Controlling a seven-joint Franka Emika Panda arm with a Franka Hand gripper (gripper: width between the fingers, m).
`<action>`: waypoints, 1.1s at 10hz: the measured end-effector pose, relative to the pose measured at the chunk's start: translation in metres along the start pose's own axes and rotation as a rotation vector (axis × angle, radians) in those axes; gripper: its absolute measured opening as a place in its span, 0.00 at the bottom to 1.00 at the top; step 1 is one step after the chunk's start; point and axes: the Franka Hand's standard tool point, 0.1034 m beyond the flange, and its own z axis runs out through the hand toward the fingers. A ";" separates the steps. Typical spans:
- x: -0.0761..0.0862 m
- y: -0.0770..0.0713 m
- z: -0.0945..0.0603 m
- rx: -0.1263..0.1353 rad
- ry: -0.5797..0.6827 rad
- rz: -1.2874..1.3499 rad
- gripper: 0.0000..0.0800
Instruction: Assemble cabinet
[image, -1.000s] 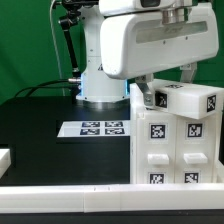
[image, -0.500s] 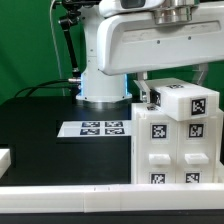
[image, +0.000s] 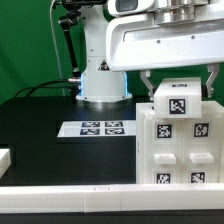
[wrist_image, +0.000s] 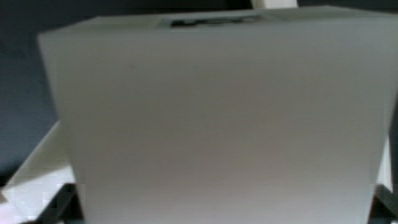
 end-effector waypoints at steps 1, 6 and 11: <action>0.000 0.000 0.000 0.000 0.000 0.083 0.70; -0.006 -0.004 0.002 -0.004 -0.008 0.460 0.70; -0.008 -0.009 0.003 0.014 -0.008 0.989 0.70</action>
Offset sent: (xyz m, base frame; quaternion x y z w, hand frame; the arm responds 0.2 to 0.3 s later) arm 0.0000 0.0000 0.0000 0.0000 0.0000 0.1938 0.9810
